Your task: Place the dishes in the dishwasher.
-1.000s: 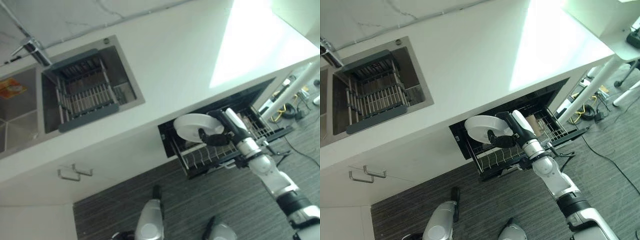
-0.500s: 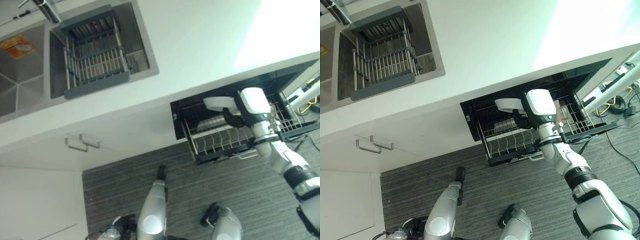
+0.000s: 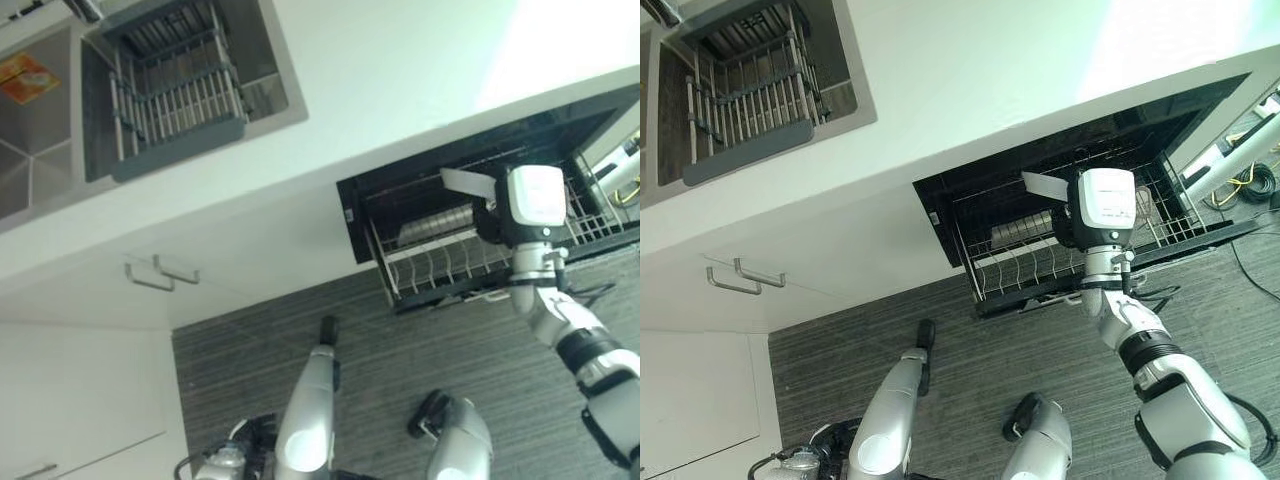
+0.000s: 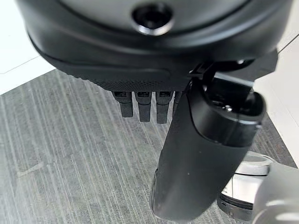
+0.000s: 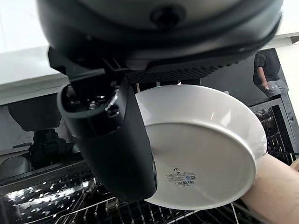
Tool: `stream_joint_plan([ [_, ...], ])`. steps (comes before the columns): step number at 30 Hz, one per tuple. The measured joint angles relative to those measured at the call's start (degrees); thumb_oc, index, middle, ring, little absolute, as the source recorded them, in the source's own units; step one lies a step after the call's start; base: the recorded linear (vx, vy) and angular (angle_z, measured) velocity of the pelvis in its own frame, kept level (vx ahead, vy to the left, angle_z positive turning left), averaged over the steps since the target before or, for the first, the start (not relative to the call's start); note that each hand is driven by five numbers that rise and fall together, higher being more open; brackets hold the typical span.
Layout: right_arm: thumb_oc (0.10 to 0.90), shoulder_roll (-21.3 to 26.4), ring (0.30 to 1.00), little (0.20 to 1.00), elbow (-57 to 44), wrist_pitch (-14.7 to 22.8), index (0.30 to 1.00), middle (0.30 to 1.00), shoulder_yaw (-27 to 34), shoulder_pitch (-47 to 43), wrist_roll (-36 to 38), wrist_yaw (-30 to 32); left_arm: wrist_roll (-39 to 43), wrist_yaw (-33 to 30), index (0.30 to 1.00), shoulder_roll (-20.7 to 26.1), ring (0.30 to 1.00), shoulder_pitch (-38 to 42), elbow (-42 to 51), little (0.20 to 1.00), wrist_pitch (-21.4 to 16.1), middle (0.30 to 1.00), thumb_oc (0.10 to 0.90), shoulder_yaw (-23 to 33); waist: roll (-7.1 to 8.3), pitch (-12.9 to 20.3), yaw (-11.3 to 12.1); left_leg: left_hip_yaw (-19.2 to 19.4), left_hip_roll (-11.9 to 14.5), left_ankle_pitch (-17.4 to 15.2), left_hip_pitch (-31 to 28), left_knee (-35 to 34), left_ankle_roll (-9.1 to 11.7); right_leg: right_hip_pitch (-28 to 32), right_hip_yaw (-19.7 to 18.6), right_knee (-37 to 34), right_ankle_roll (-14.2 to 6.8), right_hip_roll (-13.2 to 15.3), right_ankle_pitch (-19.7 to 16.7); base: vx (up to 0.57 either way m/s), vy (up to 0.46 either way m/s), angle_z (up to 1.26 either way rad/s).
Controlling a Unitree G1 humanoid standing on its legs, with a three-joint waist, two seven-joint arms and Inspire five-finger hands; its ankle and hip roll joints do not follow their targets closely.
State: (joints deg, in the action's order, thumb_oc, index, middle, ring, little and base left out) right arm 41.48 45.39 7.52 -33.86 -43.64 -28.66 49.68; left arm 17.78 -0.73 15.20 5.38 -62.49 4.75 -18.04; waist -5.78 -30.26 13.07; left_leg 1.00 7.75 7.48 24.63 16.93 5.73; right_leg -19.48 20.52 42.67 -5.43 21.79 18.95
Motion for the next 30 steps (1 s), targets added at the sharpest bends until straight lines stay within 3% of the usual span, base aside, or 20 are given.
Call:
stream_joint_plan([
  [9, 0.400, -0.3, 0.300, 0.300, 2.8, -5.4, 0.300, 0.300, -6.0, -8.8, -0.7, -1.9, 1.4, 0.0, 0.900, -0.2, 0.900, 0.6, 0.2, 0.900, -1.1, 0.900, 0.800, -1.9, -0.05, 0.0, 0.1, -1.8, 0.1, -0.3, 3.5, -0.4, 0.4, -4.4, -0.5, 1.7, 0.7, -0.7, 0.2, -0.01, 0.006, -0.03],
  [14, 0.400, -2.4, 0.300, 0.300, 7.2, -7.6, 0.300, 0.300, -10.3, -13.3, -0.4, -11.0, 2.2, 0.1, 0.900, -0.2, 0.900, 1.3, 1.3, 0.900, -0.7, 0.900, 0.800, -2.1, -0.52, 0.1, 3.0, -4.2, -0.8, 0.1, 5.4, -0.2, 0.0, -5.8, -0.1, 1.6, 1.3, -0.9, -0.1, 0.02, -0.018, 0.03],
  [18, 0.400, -3.3, 0.300, 0.300, 7.2, -10.4, 0.300, 0.300, -14.5, -15.0, -0.4, -18.1, 2.3, 0.0, 0.900, 0.6, 0.900, 1.9, 3.8, 0.900, 0.3, 0.900, 0.800, -2.2, -0.48, 0.1, 4.8, -4.6, -1.4, 1.0, 5.8, 0.1, 0.6, -5.3, 0.5, 1.5, 0.7, -0.4, 0.1, 0.02, -0.023, 0.10],
  [27, 0.400, -5.0, 0.300, 0.300, 9.9, -13.1, 0.300, 0.300, -14.8, -19.1, 1.4, -32.3, 2.3, 0.0, 0.900, 2.4, 0.900, 3.1, 6.4, 0.900, 2.3, 0.900, 0.800, -2.8, -0.22, 0.1, 4.4, -5.3, -1.6, 0.3, 6.3, 1.8, 0.0, -4.3, 1.1, 1.9, 1.1, -0.3, 0.8, 0.01, -0.012, 0.06],
  [30, 0.400, -5.9, 0.300, 0.300, 10.8, -13.6, 0.300, 0.300, -14.7, -19.2, 1.8, -33.0, 2.3, 0.0, 0.900, 2.5, 0.900, 3.1, 6.4, 0.900, 3.1, 0.900, 0.800, -3.3, -0.20, 0.1, 4.5, -5.6, -1.8, 0.0, 6.5, 1.8, 0.4, -4.4, 1.1, 1.9, 0.6, -0.5, 1.0, 0.01, -0.015, 0.08],
])
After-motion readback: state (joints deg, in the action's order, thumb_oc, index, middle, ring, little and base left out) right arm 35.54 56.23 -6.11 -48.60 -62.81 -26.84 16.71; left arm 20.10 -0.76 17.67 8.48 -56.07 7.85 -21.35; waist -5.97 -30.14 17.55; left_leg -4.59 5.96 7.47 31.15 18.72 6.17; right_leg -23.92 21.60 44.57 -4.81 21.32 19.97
